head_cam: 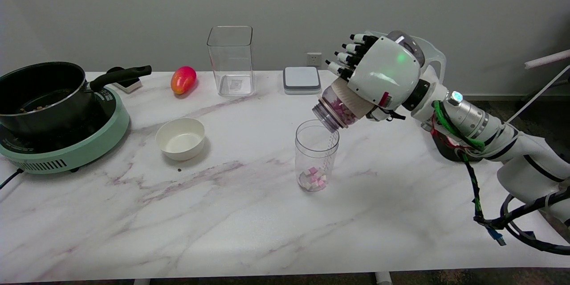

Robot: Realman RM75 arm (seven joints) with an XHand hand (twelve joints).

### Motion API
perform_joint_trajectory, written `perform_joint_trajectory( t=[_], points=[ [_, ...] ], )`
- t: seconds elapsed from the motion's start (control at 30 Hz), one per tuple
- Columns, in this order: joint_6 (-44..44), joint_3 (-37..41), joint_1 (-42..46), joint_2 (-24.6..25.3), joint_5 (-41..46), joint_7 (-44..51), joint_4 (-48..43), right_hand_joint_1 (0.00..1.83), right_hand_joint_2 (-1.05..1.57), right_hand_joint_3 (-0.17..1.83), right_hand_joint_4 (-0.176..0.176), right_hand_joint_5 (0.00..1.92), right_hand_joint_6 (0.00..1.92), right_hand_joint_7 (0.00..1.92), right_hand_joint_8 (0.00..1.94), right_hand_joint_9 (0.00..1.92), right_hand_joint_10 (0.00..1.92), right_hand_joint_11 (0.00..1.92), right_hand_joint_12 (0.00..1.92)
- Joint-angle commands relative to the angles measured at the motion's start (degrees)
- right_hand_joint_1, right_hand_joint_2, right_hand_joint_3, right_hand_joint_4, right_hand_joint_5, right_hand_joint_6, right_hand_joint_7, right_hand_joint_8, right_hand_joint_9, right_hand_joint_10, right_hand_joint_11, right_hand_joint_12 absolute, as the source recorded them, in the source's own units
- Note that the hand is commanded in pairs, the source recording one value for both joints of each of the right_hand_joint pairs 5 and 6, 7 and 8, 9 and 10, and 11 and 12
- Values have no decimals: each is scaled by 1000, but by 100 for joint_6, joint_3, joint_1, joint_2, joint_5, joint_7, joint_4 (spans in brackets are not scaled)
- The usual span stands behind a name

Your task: Pour the candy into the cup.

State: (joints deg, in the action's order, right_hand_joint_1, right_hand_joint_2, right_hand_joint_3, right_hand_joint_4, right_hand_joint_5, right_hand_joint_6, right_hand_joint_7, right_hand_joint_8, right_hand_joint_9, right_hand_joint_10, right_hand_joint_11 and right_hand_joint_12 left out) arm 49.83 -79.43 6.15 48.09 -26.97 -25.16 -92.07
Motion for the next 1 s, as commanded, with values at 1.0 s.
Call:
perform_joint_trajectory(
  t=[1.0],
  points=[
    [-192,-185,-117,-193,-560,-122,-118,1240,1542,295,0,1920,1920,1858,1858,1571,1571,1359,1359]
  ],
)
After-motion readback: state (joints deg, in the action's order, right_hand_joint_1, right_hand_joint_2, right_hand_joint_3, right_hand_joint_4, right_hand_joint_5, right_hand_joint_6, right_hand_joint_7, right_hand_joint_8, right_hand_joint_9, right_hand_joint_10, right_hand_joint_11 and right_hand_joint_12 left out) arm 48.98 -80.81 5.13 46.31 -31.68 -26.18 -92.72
